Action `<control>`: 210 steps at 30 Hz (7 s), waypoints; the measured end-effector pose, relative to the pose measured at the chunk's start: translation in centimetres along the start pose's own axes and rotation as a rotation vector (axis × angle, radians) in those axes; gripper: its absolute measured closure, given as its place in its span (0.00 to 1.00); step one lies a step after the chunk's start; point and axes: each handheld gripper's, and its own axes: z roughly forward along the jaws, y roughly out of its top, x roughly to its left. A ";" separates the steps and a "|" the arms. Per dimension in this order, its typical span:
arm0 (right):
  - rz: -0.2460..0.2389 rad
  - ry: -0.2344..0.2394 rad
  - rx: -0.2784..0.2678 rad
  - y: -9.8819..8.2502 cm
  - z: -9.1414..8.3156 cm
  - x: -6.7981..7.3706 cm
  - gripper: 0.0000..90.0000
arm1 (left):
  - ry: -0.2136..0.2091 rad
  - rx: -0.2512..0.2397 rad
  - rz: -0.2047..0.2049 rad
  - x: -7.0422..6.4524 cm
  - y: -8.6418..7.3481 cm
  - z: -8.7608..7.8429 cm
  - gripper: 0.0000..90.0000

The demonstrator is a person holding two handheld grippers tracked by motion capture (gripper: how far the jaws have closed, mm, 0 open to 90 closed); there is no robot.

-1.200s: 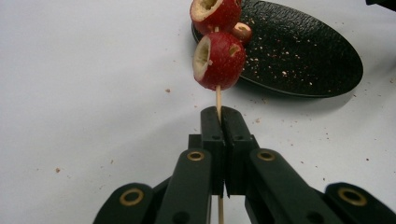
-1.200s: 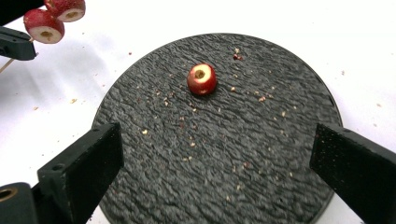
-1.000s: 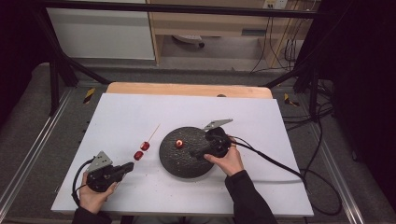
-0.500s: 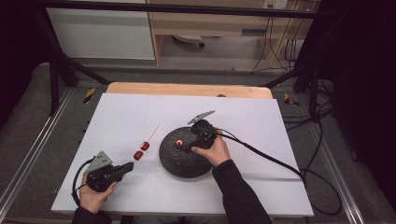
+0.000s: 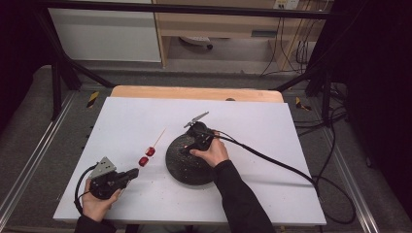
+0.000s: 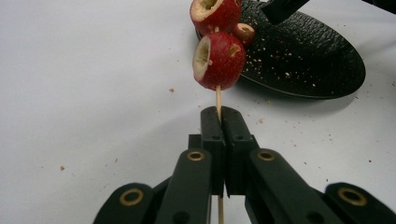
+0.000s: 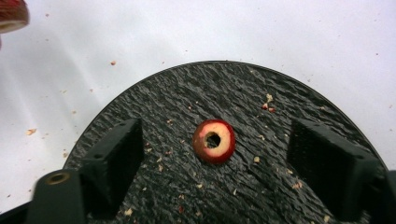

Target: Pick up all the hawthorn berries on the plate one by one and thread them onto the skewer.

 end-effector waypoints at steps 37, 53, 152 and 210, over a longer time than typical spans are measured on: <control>0.047 0.068 0.129 0.6 2.8 -1.2 0.70 | -0.002 0.001 0.006 -0.1 0.0 0.0 0.98; 0.104 0.077 0.100 0.8 0.5 -0.6 0.70 | -0.001 -0.001 0.008 -0.2 0.0 0.0 0.98; 0.656 0.259 -1.091 -7.2 -4.5 -0.1 0.71 | -0.055 -0.144 -0.061 -7.2 1.6 2.8 0.98; 0.675 0.305 -1.179 -7.2 -5.2 0.0 0.71 | -0.060 -0.218 -0.100 -10.6 3.5 5.8 0.98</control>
